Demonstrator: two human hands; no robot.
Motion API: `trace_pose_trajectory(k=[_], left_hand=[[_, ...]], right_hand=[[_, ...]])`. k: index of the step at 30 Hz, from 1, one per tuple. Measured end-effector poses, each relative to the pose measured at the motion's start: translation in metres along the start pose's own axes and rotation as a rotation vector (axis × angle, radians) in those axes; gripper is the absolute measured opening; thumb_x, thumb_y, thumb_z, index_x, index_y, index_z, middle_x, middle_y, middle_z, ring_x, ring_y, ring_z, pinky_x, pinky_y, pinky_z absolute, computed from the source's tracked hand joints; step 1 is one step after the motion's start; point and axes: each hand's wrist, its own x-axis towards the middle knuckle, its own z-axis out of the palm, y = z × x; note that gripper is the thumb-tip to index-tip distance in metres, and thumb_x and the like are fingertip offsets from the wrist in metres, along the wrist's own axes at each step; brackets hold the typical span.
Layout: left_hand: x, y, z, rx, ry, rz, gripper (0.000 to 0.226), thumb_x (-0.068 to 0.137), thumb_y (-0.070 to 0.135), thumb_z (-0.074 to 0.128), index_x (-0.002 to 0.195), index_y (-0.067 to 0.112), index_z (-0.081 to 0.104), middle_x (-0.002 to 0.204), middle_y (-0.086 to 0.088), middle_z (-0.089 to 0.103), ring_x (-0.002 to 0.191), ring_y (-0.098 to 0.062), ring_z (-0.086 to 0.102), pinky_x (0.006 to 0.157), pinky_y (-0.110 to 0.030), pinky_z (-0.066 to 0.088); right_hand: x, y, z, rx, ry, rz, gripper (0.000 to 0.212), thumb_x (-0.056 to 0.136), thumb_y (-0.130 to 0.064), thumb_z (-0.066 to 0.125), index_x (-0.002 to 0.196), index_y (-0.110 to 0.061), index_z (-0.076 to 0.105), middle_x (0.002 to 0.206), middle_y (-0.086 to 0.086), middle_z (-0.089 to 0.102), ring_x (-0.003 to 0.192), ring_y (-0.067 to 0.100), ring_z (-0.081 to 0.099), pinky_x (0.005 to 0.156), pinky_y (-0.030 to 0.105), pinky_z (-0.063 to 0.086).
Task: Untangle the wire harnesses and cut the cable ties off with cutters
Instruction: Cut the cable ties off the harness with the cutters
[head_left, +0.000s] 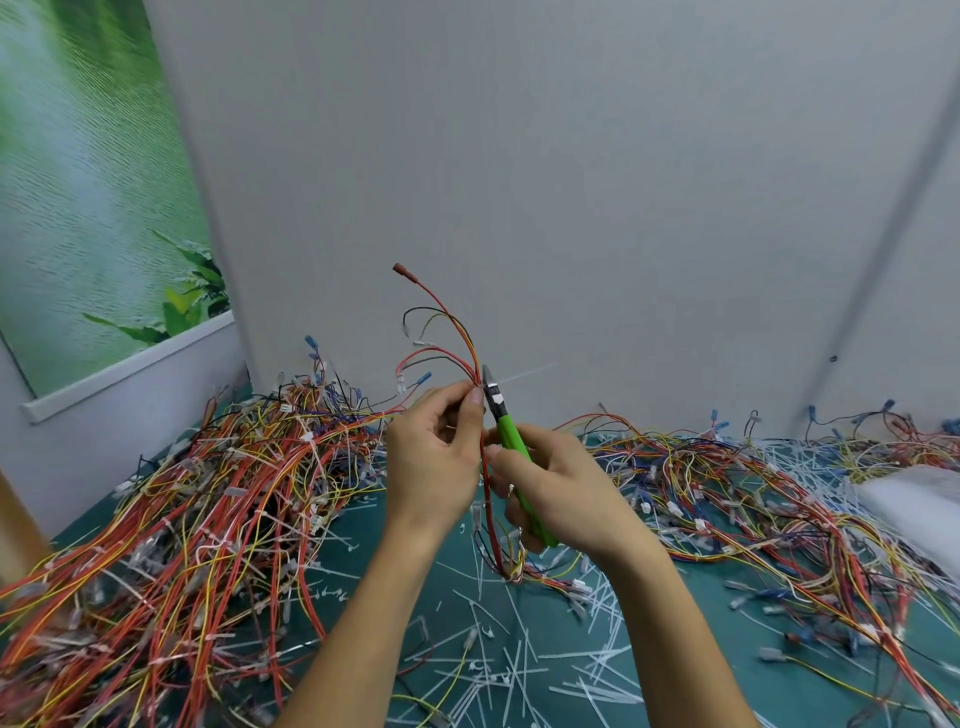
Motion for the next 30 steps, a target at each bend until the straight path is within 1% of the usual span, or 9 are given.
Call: trace_pose_trajectory(k=[5,7,10,12,16,19,23,26,30], left_hand=[[0.0,-0.002,-0.001,0.033,-0.002,-0.045,0.015,0.1,0.019,0.062,0.103,0.031,0.071,0.09,0.008,0.076,0.077,-0.005,0.073,0.065,-0.018,0.057],[0.0,-0.003,-0.001,0.048,-0.009,-0.042,0.015,0.101,0.02,0.062,0.103,0.03,0.073,0.09,0.007,0.076,0.079,-0.007,0.073,0.067,-0.024,0.06],[0.0,-0.006,-0.003,0.064,-0.02,-0.041,0.015,0.101,0.023,0.062,0.105,0.023,0.076,0.089,0.004,0.076,0.08,-0.014,0.074,0.07,-0.037,0.063],[0.0,-0.008,-0.003,0.075,-0.023,-0.034,0.016,0.101,0.023,0.062,0.105,0.021,0.076,0.086,0.003,0.075,0.079,-0.017,0.073,0.07,-0.041,0.062],[0.001,-0.01,-0.002,0.087,-0.011,-0.021,0.015,0.101,0.023,0.062,0.104,0.021,0.077,0.085,0.003,0.074,0.076,-0.015,0.072,0.068,-0.042,0.062],[0.001,-0.012,-0.002,0.078,-0.018,-0.027,0.016,0.101,0.024,0.062,0.103,0.019,0.077,0.084,0.003,0.074,0.075,-0.014,0.073,0.068,-0.038,0.062],[0.001,-0.013,-0.002,0.095,-0.022,-0.022,0.017,0.101,0.024,0.062,0.106,0.018,0.077,0.085,0.004,0.074,0.076,-0.013,0.072,0.068,-0.037,0.062],[0.002,-0.014,-0.003,0.096,-0.034,-0.039,0.018,0.101,0.025,0.061,0.108,0.018,0.077,0.087,0.004,0.075,0.078,-0.014,0.072,0.07,-0.038,0.062],[0.001,-0.014,-0.002,0.095,-0.045,-0.044,0.02,0.101,0.025,0.061,0.108,0.016,0.076,0.086,0.003,0.074,0.078,-0.013,0.072,0.069,-0.036,0.062]], right_hand=[[0.001,-0.001,0.002,0.009,-0.01,0.009,0.012,0.099,-0.03,0.058,0.096,-0.027,0.069,0.073,0.001,0.061,0.059,0.021,0.058,0.05,0.035,0.051],[0.001,-0.001,0.002,0.015,-0.016,0.013,0.012,0.097,-0.034,0.059,0.096,-0.029,0.07,0.074,0.002,0.061,0.061,0.022,0.06,0.052,0.039,0.054],[0.0,-0.001,0.001,0.042,-0.026,0.028,0.015,0.096,-0.034,0.059,0.101,-0.024,0.069,0.075,0.003,0.061,0.063,0.023,0.059,0.054,0.044,0.057],[0.0,-0.001,0.001,0.039,-0.025,0.033,0.014,0.097,-0.031,0.058,0.102,-0.021,0.068,0.074,0.002,0.061,0.062,0.023,0.059,0.053,0.043,0.057],[0.0,-0.001,0.001,-0.03,0.005,0.031,0.02,0.099,-0.026,0.055,0.104,-0.01,0.065,0.069,0.0,0.055,0.054,0.017,0.054,0.049,0.033,0.048],[-0.001,-0.002,0.002,0.018,-0.011,0.04,0.027,0.095,-0.027,0.053,0.106,-0.004,0.061,0.07,0.003,0.051,0.051,0.018,0.049,0.046,0.031,0.046],[-0.001,-0.005,0.003,0.02,-0.016,0.051,0.021,0.098,-0.023,0.053,0.105,-0.004,0.061,0.072,0.005,0.054,0.053,0.02,0.053,0.046,0.034,0.049],[-0.001,-0.005,0.003,-0.005,-0.016,0.049,0.016,0.101,-0.02,0.054,0.105,-0.006,0.062,0.071,0.004,0.057,0.058,0.023,0.056,0.05,0.037,0.052],[-0.002,-0.005,0.002,-0.032,-0.016,0.041,0.017,0.1,-0.02,0.054,0.106,-0.007,0.062,0.071,0.003,0.057,0.06,0.022,0.057,0.056,0.037,0.051]])
